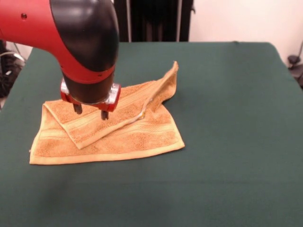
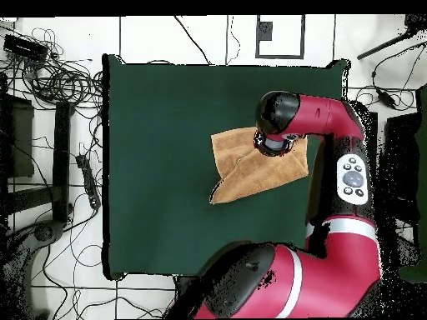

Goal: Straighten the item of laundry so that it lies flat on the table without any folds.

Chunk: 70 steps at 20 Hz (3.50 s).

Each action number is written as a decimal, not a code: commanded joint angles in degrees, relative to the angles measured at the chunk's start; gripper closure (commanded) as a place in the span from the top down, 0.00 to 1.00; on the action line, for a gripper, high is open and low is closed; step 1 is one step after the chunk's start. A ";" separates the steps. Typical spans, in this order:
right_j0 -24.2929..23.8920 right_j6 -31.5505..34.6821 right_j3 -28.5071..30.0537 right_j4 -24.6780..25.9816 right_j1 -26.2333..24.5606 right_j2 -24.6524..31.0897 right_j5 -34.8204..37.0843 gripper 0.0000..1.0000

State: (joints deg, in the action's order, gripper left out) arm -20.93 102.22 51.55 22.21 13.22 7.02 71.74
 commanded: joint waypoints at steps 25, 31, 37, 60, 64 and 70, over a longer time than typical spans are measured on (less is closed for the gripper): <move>3.37 -1.43 -1.78 -4.58 -5.39 5.99 3.06 1.00; 4.49 -0.69 -5.37 -4.70 -7.00 5.72 5.46 1.00; 5.00 -0.85 -7.10 -5.51 -7.39 5.45 7.53 1.00; 2.21 -4.33 4.08 -1.67 -7.77 3.61 -8.76 1.00; 1.97 -3.42 4.24 -1.08 -9.22 3.54 -11.76 1.00; 1.46 -2.85 4.13 -0.72 -11.11 3.50 -14.11 1.00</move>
State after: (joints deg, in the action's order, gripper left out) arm -19.72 102.22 48.34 19.68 8.39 7.03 66.05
